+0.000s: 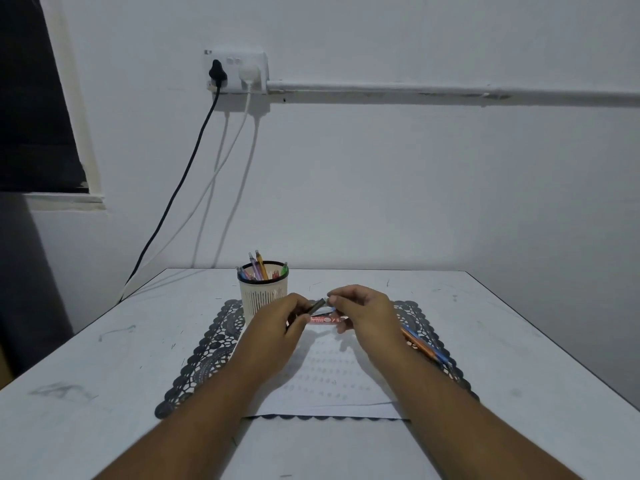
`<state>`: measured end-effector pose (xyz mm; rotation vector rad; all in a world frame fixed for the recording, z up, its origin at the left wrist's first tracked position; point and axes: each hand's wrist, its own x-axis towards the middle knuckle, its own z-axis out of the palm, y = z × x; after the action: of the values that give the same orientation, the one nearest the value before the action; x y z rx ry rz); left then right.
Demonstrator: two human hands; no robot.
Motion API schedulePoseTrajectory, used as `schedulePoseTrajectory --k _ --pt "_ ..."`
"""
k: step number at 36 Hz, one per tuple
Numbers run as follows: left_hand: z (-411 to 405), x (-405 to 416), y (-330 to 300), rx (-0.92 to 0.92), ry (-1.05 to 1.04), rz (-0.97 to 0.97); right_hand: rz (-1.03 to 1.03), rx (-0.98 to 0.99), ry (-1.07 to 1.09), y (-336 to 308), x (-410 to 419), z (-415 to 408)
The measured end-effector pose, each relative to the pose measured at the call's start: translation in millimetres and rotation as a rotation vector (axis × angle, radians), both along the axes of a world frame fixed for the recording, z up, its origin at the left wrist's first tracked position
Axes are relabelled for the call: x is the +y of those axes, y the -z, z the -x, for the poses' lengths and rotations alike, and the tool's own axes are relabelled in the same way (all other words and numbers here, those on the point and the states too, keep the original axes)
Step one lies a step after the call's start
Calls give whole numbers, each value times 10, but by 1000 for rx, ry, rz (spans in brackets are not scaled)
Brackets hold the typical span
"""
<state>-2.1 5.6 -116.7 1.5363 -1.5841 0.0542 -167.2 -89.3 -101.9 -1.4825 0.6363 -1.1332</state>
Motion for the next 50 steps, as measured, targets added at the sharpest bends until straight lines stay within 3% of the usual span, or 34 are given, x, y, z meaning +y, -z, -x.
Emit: schedulePoseTrajectory --k 18,25,29,37,47,50 --pt "25 32 -24 -126 -14 -5 49 70 54 17 55 19" --pt "18 18 -7 -110 -10 2 -24 22 42 50 47 -26" --pt "20 -4 -36 -93 -10 10 48 29 33 5 70 -10" --pt "10 -17 23 34 17 17 -17 18 7 5 114 4" --pt "15 -17 1 52 -15 13 171 123 23 -24 71 89" --pt "26 -8 -12 9 -42 -19 182 102 130 -1 -51 110"
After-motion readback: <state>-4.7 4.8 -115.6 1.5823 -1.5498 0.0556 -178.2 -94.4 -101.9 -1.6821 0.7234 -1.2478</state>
